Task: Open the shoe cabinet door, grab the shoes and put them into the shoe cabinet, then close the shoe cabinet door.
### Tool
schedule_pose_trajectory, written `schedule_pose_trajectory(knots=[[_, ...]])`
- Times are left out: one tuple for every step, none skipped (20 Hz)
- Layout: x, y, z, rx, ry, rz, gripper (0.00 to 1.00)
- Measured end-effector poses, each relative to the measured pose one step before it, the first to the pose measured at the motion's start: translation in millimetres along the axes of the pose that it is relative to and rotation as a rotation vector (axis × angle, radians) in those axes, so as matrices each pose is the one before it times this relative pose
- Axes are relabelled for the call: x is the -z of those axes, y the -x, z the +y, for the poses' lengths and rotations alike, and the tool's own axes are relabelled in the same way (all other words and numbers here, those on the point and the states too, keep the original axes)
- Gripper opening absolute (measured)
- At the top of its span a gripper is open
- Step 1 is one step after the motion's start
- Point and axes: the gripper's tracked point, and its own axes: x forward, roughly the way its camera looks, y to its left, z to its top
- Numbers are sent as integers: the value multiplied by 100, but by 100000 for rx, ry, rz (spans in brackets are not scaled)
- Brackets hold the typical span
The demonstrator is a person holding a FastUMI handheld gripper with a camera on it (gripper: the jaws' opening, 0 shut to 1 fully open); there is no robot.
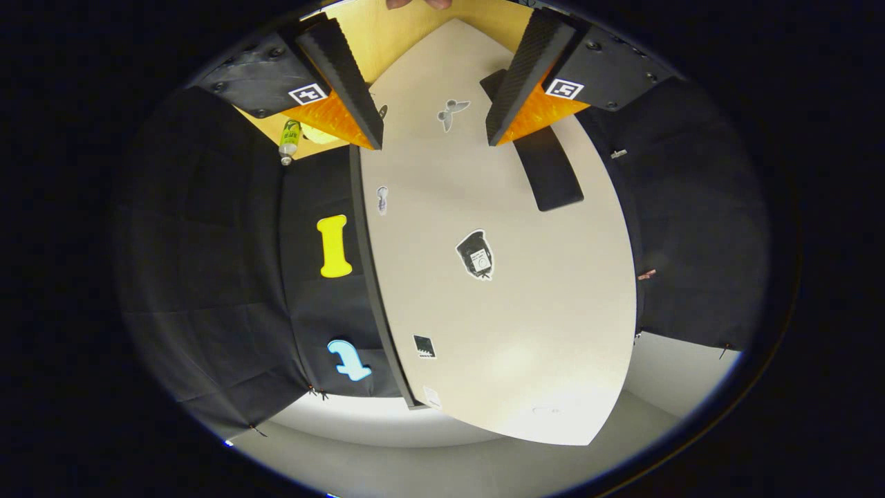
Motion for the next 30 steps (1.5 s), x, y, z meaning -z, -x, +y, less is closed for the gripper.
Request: schedule_pose_trajectory(knots=[[161,-230,487,-451,439,50,98],[97,-193,280,265,1427,56,98],[5,-110,154,573,2282,130,98],[285,-80,15,397,2304,415,98],[417,-176,144,144,1604,675,98],[255,4,170,-14,433,758,98],[174,-42,194,-292,-470,438,98],[-101,62,177,-152,-320,-234,98],[-218,39,-53,341,517,-283,98],[-155,79,-237,703,1131,-182,98],[88,53,-166,710,1175,135,98],[-66,163,-109,478,789,-148,98],[-51,138,-54,322,738,-604,98],[-221,192,-83,536,727,-677,98],[-62,57,-111,325,1210,-1121,98],[-295,214,-92,614,1560,-964,98],[-281,212,-166,657,1972,-1128,98],[-209,109,-122,637,1674,-998,98],[-207,161,-166,606,902,-620,98],[-165,138,-148,548,448,-911,98],[-206,175,-187,902,257,-888,98],[-270,144,-162,813,201,-922,98],[-261,165,-192,807,287,-1059,98],[-115,33,-170,787,455,-709,98],[-169,181,-34,241,693,-677,98],[-96,102,-81,449,646,-328,98],[-155,126,-126,149,684,-646,98],[-229,21,-168,252,579,-653,98],[-85,-53,-128,248,452,-255,98],[-67,77,43,-320,57,-167,98]])
